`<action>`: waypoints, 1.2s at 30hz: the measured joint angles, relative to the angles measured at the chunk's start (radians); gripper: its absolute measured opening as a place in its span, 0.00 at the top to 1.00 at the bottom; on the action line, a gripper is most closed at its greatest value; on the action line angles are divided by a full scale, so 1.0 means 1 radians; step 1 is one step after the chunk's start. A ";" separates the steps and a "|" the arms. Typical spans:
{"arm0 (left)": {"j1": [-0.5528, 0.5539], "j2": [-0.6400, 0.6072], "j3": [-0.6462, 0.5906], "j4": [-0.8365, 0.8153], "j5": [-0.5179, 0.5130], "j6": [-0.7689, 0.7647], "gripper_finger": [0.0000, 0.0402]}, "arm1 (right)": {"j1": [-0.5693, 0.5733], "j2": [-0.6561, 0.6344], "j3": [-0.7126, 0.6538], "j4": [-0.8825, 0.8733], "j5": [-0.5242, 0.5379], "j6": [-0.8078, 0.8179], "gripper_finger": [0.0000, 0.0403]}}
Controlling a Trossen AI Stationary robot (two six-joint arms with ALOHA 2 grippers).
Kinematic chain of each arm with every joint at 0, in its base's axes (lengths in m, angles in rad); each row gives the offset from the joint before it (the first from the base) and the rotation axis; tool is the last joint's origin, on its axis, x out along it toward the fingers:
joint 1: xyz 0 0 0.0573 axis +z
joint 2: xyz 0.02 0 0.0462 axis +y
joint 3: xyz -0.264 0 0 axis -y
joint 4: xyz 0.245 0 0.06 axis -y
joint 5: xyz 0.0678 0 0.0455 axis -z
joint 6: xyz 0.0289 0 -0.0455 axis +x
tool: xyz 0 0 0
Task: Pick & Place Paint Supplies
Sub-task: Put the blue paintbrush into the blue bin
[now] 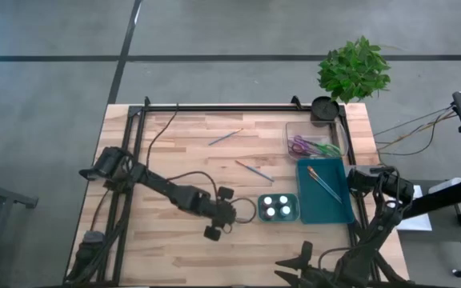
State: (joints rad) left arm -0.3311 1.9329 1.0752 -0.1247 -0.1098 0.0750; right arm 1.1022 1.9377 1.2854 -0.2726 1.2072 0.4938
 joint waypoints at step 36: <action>-0.061 -0.038 0.001 -0.046 0.023 -0.090 1.00 | 0.006 0.000 0.000 0.003 -0.003 0.003 0.69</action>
State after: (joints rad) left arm -0.3923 1.8954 1.0760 -0.1703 -0.0864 -0.0151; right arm 1.1084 1.9373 1.2850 -0.2696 1.2037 0.4973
